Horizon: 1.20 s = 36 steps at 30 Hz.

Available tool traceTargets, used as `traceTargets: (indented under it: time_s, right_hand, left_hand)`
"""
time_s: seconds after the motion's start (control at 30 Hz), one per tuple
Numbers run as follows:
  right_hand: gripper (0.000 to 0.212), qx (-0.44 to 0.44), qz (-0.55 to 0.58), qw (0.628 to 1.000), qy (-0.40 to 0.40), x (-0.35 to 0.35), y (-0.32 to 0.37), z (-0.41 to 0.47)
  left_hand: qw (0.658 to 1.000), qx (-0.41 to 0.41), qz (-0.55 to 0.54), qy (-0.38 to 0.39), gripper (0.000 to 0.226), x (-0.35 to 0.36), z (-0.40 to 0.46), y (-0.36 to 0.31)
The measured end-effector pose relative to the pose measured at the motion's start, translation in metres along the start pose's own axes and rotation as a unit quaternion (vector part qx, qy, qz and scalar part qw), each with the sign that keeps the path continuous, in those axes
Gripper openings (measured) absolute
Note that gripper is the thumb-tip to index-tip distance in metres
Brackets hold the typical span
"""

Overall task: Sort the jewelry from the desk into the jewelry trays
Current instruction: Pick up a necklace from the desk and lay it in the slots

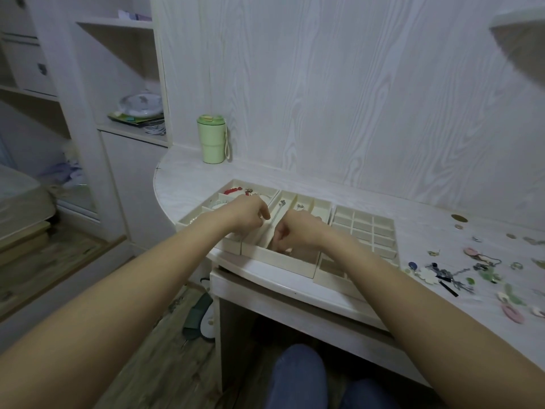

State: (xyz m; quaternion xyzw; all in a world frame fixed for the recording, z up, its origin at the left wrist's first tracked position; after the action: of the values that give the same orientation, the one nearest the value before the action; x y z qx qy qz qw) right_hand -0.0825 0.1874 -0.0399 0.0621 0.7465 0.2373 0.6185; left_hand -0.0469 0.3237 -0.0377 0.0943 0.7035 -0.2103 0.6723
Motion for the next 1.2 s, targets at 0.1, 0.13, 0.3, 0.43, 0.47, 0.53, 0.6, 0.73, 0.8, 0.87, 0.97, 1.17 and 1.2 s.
traceTargets:
  time_s: [0.1,0.13,0.3,0.43,0.47,0.53,0.6,0.73,0.8,0.87,0.97,1.17,1.2]
  right_hand:
    - [0.013,-0.006,0.076,0.996,-0.04,-0.013,-0.01,0.003]
    - [0.016,-0.003,0.076,0.995,-0.071,-0.018,-0.014,0.006]
    - [0.042,0.044,0.041,0.986,-0.155,-0.033,-0.044,0.032]
    - [0.03,0.069,-0.001,0.992,-0.101,-0.039,-0.06,0.058]
    - [0.026,0.076,-0.018,0.993,-0.091,-0.039,-0.063,0.064]
    - [0.024,0.088,-0.043,0.993,-0.071,-0.038,-0.067,0.075]
    - [0.025,0.091,-0.063,0.992,-0.061,-0.036,-0.069,0.081]
    - [0.025,0.09,-0.091,0.99,-0.055,-0.033,-0.071,0.088]
    - [0.025,0.092,-0.097,0.99,-0.052,-0.032,-0.072,0.09]
    - [0.026,0.092,-0.097,0.99,-0.047,-0.032,-0.073,0.089]
    - [0.027,0.088,-0.093,0.99,-0.055,-0.032,-0.072,0.085]
    - [0.032,0.076,-0.114,0.988,-0.078,-0.029,-0.068,0.084]
    - [0.031,0.081,-0.12,0.987,-0.076,-0.029,-0.067,0.084]
  left_hand:
    - [1.0,-0.001,0.002,-0.002,0.038,0.0,0.007,0.002]
    - [1.0,0.0,0.003,-0.005,0.039,0.0,0.009,0.002]
    - [1.0,-0.001,0.006,-0.011,0.04,-0.003,0.022,-0.001]
    - [1.0,-0.016,0.001,-0.003,0.04,-0.001,0.036,0.004]
    - [1.0,-0.018,0.001,-0.004,0.039,-0.001,0.04,0.006]
    - [1.0,-0.015,0.0,-0.002,0.038,-0.003,0.046,0.007]
    - [1.0,-0.011,0.002,-0.003,0.038,-0.006,0.052,0.006]
    - [1.0,-0.009,0.003,-0.009,0.036,-0.005,0.062,0.006]
    - [1.0,-0.009,0.001,-0.01,0.035,-0.002,0.066,0.006]
    - [1.0,-0.01,-0.003,-0.013,0.034,-0.001,0.067,0.006]
    - [1.0,-0.009,-0.009,-0.012,0.035,-0.001,0.068,0.006]
    - [1.0,-0.007,-0.008,-0.012,0.038,-0.001,0.067,0.003]
    - [1.0,-0.008,-0.008,-0.013,0.038,-0.001,0.067,0.002]
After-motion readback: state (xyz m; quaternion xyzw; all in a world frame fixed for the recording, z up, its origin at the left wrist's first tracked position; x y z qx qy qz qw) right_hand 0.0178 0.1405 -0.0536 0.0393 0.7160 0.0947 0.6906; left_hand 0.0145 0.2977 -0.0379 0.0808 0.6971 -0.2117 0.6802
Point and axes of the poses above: each hand's wrist, its own z-axis towards the middle knuckle, its own x-axis out of the palm, y = z × x, the point moved 1 cm from there along z, towards the middle knuckle, and after that the axes turned 11 degrees about z, right-handed, at the moved point
